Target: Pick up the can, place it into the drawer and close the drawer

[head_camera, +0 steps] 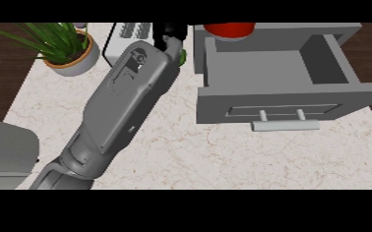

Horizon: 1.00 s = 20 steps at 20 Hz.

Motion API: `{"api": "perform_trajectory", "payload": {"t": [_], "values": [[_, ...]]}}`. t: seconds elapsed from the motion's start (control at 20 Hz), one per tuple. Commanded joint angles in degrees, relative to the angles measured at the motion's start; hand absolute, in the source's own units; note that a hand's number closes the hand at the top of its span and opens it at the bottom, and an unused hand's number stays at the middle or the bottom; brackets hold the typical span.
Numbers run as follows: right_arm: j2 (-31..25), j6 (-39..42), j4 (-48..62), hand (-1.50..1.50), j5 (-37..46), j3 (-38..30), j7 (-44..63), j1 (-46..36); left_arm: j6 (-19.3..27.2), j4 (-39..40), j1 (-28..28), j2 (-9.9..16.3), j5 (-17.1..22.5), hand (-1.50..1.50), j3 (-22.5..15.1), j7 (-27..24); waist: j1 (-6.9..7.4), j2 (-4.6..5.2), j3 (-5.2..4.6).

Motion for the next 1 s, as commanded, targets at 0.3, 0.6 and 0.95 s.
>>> {"api": "perform_trajectory", "payload": {"t": [0.3, 0.6, 0.95], "values": [[0.57, -0.20, 0.15, -1.50, 0.86, 1.20, -0.86, -0.81, 4.60, 11.89, -11.06, -0.01, 11.87, 1.50, -6.17, -4.11, -1.00, 0.19, 0.03], [-0.03, 2.61, -0.66, -1.50, -1.88, -0.76, -0.52, 1.21, 4.49, 20.81, -14.92, -0.01, 16.87, 1.50, -8.02, -9.63, -2.62, 0.53, 0.07], [-2.59, -1.68, -3.08, -1.50, -3.92, -0.37, 4.84, -1.74, 6.95, 22.90, -15.49, -0.01, 23.13, 1.50, -15.57, -9.49, -2.71, 0.45, 0.05]]}}
